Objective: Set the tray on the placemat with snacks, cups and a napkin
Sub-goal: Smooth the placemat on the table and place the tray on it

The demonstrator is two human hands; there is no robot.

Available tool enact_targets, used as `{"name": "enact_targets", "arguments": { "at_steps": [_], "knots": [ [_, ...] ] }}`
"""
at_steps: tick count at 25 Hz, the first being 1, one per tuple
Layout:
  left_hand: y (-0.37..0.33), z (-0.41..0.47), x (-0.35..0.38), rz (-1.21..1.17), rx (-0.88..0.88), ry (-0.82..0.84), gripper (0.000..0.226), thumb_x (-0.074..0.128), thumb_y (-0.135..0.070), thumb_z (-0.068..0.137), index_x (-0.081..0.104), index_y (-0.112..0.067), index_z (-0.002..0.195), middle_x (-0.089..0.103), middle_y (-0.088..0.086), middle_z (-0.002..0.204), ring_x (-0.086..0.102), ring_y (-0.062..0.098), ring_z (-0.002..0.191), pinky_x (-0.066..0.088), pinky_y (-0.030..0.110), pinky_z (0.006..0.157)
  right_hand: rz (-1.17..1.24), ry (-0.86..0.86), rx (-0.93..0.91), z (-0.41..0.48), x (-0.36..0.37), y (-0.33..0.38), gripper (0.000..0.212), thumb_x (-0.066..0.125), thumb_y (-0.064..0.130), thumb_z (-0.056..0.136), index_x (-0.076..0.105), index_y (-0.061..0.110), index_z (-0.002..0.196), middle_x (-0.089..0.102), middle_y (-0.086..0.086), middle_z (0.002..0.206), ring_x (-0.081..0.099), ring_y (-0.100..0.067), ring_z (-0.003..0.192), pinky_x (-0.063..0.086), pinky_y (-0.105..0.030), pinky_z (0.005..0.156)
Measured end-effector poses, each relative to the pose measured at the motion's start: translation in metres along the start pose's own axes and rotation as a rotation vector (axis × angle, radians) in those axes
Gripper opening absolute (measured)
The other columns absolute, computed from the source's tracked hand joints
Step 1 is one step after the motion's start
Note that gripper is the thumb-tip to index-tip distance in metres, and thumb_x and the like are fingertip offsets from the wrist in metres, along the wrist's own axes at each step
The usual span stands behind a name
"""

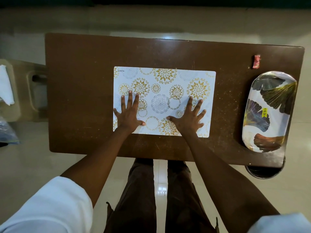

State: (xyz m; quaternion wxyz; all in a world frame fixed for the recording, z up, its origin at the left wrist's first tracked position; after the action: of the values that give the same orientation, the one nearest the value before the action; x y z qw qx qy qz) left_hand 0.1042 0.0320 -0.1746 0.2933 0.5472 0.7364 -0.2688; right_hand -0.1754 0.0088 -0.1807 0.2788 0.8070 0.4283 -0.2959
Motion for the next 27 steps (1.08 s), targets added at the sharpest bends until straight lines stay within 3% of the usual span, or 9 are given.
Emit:
{"name": "enact_targets", "arguments": {
  "at_steps": [4, 6, 8, 10, 14, 17, 21, 24, 27],
  "knots": [
    [-0.059, 0.002, -0.02, 0.06, 0.179, -0.089, 0.124, 0.064, -0.078, 0.078, -0.002, -0.023, 0.167, -0.015, 0.006, 0.174, -0.009, 0.034, 0.162, 0.007, 0.063, 0.128, 0.004, -0.094, 0.037, 0.003, -0.036, -0.033, 0.121, 0.063, 0.084, 0.074, -0.002, 0.035, 0.164, -0.012, -0.003, 0.174, 0.0, -0.038, 0.16, 0.012, -0.066, 0.122],
    [-0.124, 0.008, -0.036, 0.016, 0.292, -0.105, 0.116, 0.064, -0.073, 0.084, 0.006, -0.018, 0.167, -0.008, 0.008, 0.175, -0.002, 0.033, 0.163, 0.013, 0.055, 0.131, 0.076, -0.223, 0.064, 0.003, -0.073, -0.071, 0.101, 0.066, 0.067, 0.086, 0.018, 0.024, 0.163, 0.012, -0.011, 0.172, 0.018, -0.037, 0.157, 0.021, -0.056, 0.123],
    [-0.209, 0.013, -0.053, -0.093, 0.396, -0.084, 0.1, 0.064, -0.061, 0.091, 0.015, -0.017, 0.166, 0.001, 0.007, 0.175, 0.007, 0.029, 0.163, 0.024, 0.049, 0.13, 0.216, -0.399, 0.102, -0.005, -0.116, -0.121, 0.068, 0.067, 0.043, 0.094, 0.045, 0.009, 0.148, 0.038, -0.02, 0.158, 0.038, -0.041, 0.144, 0.034, -0.049, 0.116],
    [-0.301, 0.016, -0.074, -0.16, 0.482, -0.071, 0.083, 0.063, -0.051, 0.097, 0.026, -0.019, 0.164, 0.012, 0.005, 0.174, 0.019, 0.029, 0.161, 0.034, 0.047, 0.124, 0.453, -0.555, 0.213, -0.02, -0.151, -0.184, 0.047, 0.068, 0.029, 0.096, 0.059, 0.002, 0.132, 0.051, -0.023, 0.141, 0.047, -0.041, 0.132, 0.04, -0.045, 0.11],
    [-0.468, 0.021, -0.103, -0.116, 0.66, -0.015, 0.066, 0.058, -0.037, 0.103, 0.034, -0.012, 0.16, 0.035, 0.013, 0.165, 0.036, 0.031, 0.152, 0.037, 0.041, 0.121, 0.857, -0.828, 0.557, -0.065, -0.171, -0.307, 0.058, 0.075, 0.034, 0.087, 0.065, -0.012, 0.12, 0.065, -0.032, 0.118, 0.061, -0.042, 0.113, 0.047, -0.041, 0.1],
    [-0.566, 0.028, -0.108, -0.024, 0.793, 0.014, 0.058, 0.056, -0.026, 0.105, 0.04, -0.002, 0.155, 0.046, 0.018, 0.156, 0.042, 0.03, 0.147, 0.032, 0.031, 0.117, 1.147, -0.81, 0.849, -0.078, -0.141, -0.372, 0.047, 0.082, 0.021, 0.085, 0.063, -0.008, 0.116, 0.068, -0.026, 0.118, 0.064, -0.041, 0.114, 0.05, -0.045, 0.1],
    [-0.621, 0.066, -0.097, 0.09, 0.75, 0.008, 0.057, 0.053, -0.02, 0.105, 0.038, -0.004, 0.157, 0.042, 0.017, 0.161, 0.037, 0.031, 0.152, 0.029, 0.038, 0.125, 1.384, -0.776, 1.053, -0.071, -0.104, -0.394, 0.04, 0.083, 0.017, 0.084, 0.062, 0.003, 0.115, 0.07, -0.013, 0.109, 0.068, -0.03, 0.101, 0.053, -0.035, 0.093],
    [-0.626, 0.093, -0.085, 0.126, 0.7, 0.01, 0.045, 0.053, -0.012, 0.101, 0.054, -0.003, 0.146, 0.058, 0.019, 0.147, 0.053, 0.035, 0.139, 0.043, 0.045, 0.117, 1.593, -0.632, 1.106, -0.051, -0.071, -0.387, 0.041, 0.083, 0.017, 0.085, 0.063, 0.004, 0.118, 0.071, -0.018, 0.114, 0.067, -0.029, 0.094, 0.059, -0.049, 0.095],
    [-0.621, 0.113, -0.082, 0.132, 0.71, 0.007, 0.039, 0.053, 0.003, 0.095, 0.07, -0.002, 0.13, 0.068, 0.017, 0.135, 0.062, 0.033, 0.128, 0.051, 0.042, 0.109, 1.694, -0.522, 1.067, -0.034, -0.054, -0.379, 0.039, 0.079, 0.009, 0.088, 0.063, 0.0, 0.123, 0.069, -0.024, 0.122, 0.065, -0.029, 0.094, 0.058, -0.05, 0.092]
  ]
}}
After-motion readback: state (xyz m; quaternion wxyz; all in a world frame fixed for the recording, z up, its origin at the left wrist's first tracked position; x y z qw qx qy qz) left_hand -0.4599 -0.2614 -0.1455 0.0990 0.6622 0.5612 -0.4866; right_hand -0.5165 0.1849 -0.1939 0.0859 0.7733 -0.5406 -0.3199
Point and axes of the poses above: each hand's wrist, its own z-axis towards the middle knuckle, its own x-axis out of the palm, y = z × x, the point moved 10 cm from there along z, towards the middle knuckle
